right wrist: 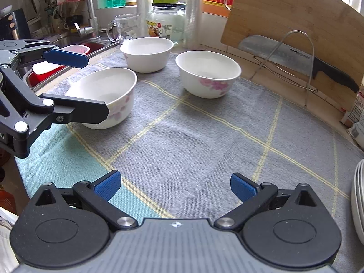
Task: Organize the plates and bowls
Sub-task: 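Pull the right tool back from the plate stack while moving the left tool toward the large white bowl, then grip the rim of the large white bowl with the left tool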
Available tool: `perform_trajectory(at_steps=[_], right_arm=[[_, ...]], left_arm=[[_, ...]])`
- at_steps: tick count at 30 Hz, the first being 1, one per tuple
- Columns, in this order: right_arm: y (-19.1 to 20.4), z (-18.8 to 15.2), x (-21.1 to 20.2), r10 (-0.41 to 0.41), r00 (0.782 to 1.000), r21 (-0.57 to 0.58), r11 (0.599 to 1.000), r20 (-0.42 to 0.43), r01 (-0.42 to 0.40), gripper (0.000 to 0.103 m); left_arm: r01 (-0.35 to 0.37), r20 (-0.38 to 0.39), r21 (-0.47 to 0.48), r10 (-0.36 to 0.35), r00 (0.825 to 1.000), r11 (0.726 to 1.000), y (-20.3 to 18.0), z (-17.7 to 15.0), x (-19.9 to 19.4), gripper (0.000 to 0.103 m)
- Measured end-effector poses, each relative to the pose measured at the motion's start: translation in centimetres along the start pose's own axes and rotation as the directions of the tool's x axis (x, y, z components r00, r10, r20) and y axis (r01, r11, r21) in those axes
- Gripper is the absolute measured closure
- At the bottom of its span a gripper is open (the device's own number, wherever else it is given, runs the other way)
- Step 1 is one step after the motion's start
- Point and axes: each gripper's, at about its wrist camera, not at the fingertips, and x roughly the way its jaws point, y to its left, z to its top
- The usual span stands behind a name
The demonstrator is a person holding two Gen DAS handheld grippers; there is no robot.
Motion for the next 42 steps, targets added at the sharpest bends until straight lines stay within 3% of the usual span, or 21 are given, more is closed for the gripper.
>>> perform_trajectory(at_steps=[7, 15, 25, 36, 42], right_arm=[[3.4, 1.7, 2.6, 0.072, 0.997, -0.058, 0.996, -0.020, -0.073, 0.000], [6.0, 2.8, 5.0, 0.132, 0.990, -0.087, 0.987, -0.051, -0.137, 0.000], [6.4, 2.7, 5.3, 0.116, 0.992, -0.093, 0.988, -0.041, -0.120, 0.000], [6.2, 1.2, 4.6, 0.114, 0.992, -0.081, 0.991, 0.047, -0.110, 0.000], [6.3, 1.9, 4.6, 0.108, 0.994, -0.064, 0.992, 0.028, -0.106, 0.000]], left_arm=[[-0.045, -0.027, -0.026, 0.045, 0.999, 0.999, 3.6, -1.1, -0.4, 0.001], [-0.047, -0.054, -0.044, 0.045, 0.998, 0.998, 5.7, -1.9, 0.0, 0.001], [-0.016, -0.072, -0.045, 0.013, 0.997, 0.999, 6.8, -2.1, 0.9, 0.001], [0.013, -0.134, -0.053, -0.020, 0.991, 0.999, 8.1, -1.5, 2.7, 0.002], [0.046, -0.153, -0.042, -0.052, 0.987, 0.998, 8.6, -1.0, 3.3, 0.005]])
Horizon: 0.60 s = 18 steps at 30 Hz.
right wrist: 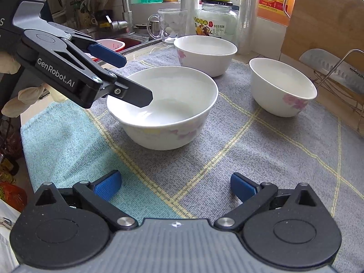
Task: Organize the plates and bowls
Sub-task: 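Grip the rim of the large white bowl with the left tool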
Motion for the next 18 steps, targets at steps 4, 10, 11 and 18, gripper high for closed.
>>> perform_trajectory(at_steps=[4, 10, 11, 18], right_arm=[[0.5, 0.6, 0.0, -0.018, 1.000, -0.037, 0.999, 0.022, 0.019, 0.000], [1.2, 1.8, 0.2, -0.034, 0.998, -0.104, 0.994, 0.050, 0.040, 0.000], [1.3, 2.0, 0.3, -0.036, 0.998, -0.115, 0.992, 0.053, 0.042, 0.000], [1.5, 3.0, 0.4, -0.012, 0.998, -0.149, 0.989, 0.068, 0.022, 0.001]], left_arm=[[0.017, -0.012, 0.026, -0.017, 1.000, 1.000, -0.1, 0.2, 0.3, 0.011], [0.055, -0.029, 0.033, -0.054, 0.998, 0.998, 0.0, 0.7, 0.9, 0.022], [0.062, -0.031, 0.033, -0.061, 0.998, 0.998, 0.0, 0.7, 1.0, 0.024], [0.102, -0.047, 0.031, -0.100, 0.994, 0.994, 0.0, 1.1, 1.5, 0.041]])
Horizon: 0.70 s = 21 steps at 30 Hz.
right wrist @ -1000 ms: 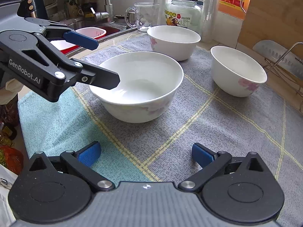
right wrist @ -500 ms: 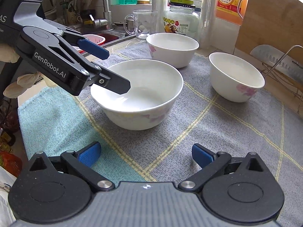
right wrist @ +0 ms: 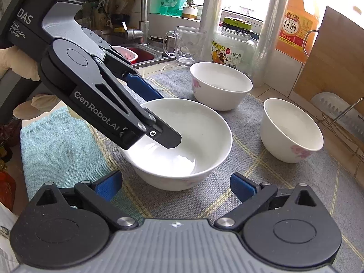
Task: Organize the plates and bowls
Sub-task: 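Grip the rim of the large white bowl with the left tool, then lift the large white bowl with the left tool and carry it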
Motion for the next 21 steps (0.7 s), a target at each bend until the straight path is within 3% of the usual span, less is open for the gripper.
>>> perform_trajectory(at_steps=[4, 10, 21], right_arm=[[-0.07, 0.36, -0.09, 0.012, 1.000, 0.000, 1.000, 0.014, -0.012, 0.005], [-0.15, 0.65, 0.04, 0.022, 1.000, -0.001, 1.000, 0.016, -0.022, 0.015], [-0.24, 0.85, -0.15, 0.019, 1.000, 0.009, 1.000, 0.024, -0.019, 0.016]], left_arm=[[0.019, -0.007, 0.011, -0.019, 1.000, 1.000, -0.12, 0.16, 0.24, 0.050], [0.033, -0.012, 0.023, -0.033, 0.999, 0.999, -0.03, 0.43, 0.50, 0.054], [0.040, -0.018, 0.027, -0.040, 0.999, 0.999, 0.25, 0.52, 0.63, 0.055]])
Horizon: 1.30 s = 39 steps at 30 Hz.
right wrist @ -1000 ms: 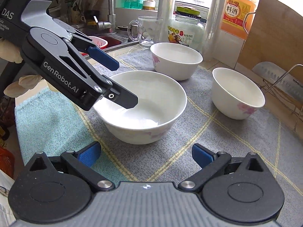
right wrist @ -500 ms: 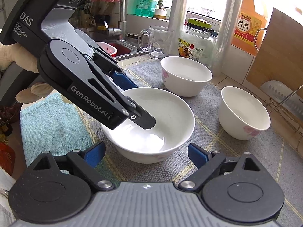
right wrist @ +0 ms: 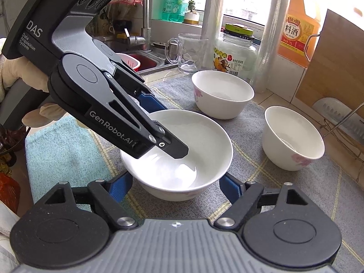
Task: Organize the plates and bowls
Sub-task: 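Lift the large white bowl with the left tool and carry it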
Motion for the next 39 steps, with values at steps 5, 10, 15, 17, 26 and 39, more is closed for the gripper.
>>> perform_trajectory(at_steps=[5, 10, 15, 17, 26, 39], right_arm=[[0.1, 0.0, -0.3, 0.000, 1.000, 0.004, 1.000, -0.001, 0.000, 0.016], [0.0, -0.1, -1.1, -0.005, 1.000, 0.007, 1.000, -0.004, 0.005, 0.016], [-0.4, -0.7, -2.2, -0.022, 1.000, 0.023, 1.000, -0.004, 0.022, 0.016], [-0.7, -1.1, -2.8, -0.032, 0.999, 0.033, 0.999, -0.006, 0.032, 0.016], [-2.6, -3.4, -5.7, -0.096, 0.995, 0.086, 0.992, -0.022, 0.097, 0.016], [-5.1, -6.9, -9.2, -0.191, 0.980, 0.160, 0.967, -0.062, 0.198, 0.016]], left_arm=[[0.004, -0.007, 0.012, -0.004, 1.000, 1.000, -0.1, 0.0, 0.0, 0.055], [0.016, -0.011, 0.030, -0.015, 1.000, 0.999, -0.9, 0.3, -0.1, 0.055], [0.040, -0.010, 0.054, -0.039, 0.999, 0.998, -2.2, 0.9, 0.1, 0.055], [0.051, -0.009, 0.072, -0.051, 0.999, 0.996, -3.0, 1.3, 0.3, 0.055], [0.116, -0.013, 0.138, -0.115, 0.993, 0.984, -6.5, 3.2, 1.9, 0.055], [0.208, -0.029, 0.221, -0.207, 0.978, 0.953, -11.3, 5.2, 4.3, 0.055]])
